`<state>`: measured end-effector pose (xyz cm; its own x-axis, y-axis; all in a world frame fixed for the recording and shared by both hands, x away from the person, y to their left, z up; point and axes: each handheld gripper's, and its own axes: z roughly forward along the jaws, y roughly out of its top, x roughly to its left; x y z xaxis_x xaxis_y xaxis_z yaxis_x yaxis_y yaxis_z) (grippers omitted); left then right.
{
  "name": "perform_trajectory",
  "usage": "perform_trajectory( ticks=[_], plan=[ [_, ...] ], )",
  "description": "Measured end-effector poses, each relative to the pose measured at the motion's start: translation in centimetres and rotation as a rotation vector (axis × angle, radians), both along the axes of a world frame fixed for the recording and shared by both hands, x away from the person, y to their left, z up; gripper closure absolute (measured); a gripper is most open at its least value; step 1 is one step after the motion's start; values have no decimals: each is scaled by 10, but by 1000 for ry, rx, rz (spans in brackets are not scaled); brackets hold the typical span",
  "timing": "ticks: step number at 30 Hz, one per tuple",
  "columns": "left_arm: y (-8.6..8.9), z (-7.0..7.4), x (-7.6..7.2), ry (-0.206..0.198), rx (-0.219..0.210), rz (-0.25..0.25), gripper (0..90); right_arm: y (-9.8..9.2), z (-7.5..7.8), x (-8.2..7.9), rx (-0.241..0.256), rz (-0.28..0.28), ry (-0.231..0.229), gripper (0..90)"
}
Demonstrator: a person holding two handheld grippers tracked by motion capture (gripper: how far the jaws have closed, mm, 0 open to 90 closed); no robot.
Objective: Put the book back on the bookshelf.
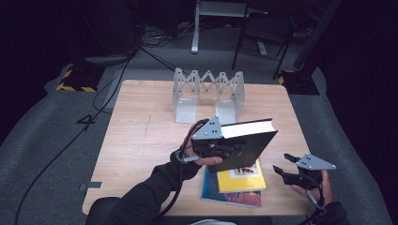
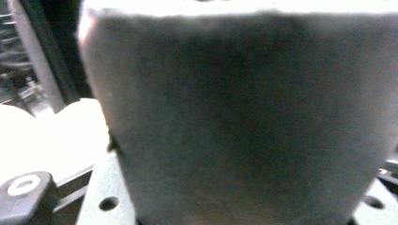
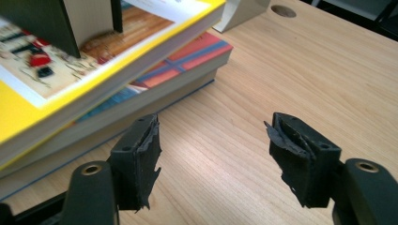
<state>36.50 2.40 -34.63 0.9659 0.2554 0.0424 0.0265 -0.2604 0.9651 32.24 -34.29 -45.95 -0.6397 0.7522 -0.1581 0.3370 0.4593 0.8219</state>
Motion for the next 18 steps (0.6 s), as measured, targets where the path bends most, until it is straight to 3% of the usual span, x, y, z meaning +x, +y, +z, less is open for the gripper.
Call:
perform_trajectory(
  ticks=[5, 6, 7, 8, 9, 14, 18],
  plan=[
    [10, 3, 5, -10, 7, 65, 513, 0, -3, 2, 4, -15, 8, 343],
    [15, 5, 8, -17, 12, 101, 514, 0, -4, 2, -4, -23, 12, 343],
    [15, 5, 8, -17, 12, 101, 514, -1, -4, 3, -7, -28, 15, 343],
    [20, 7, 12, -25, 17, 140, 515, -1, -5, 3, -4, -34, 17, 343],
    [20, 7, 12, -25, 17, 140, 515, -1, -5, 3, -4, -34, 17, 343],
    [35, 10, 23, -42, 37, 242, 516, -1, -8, 4, -10, -46, 25, 340],
    [47, 11, 31, -44, 22, 312, 517, 0, -9, 5, -16, -41, 33, 353]
  ],
)
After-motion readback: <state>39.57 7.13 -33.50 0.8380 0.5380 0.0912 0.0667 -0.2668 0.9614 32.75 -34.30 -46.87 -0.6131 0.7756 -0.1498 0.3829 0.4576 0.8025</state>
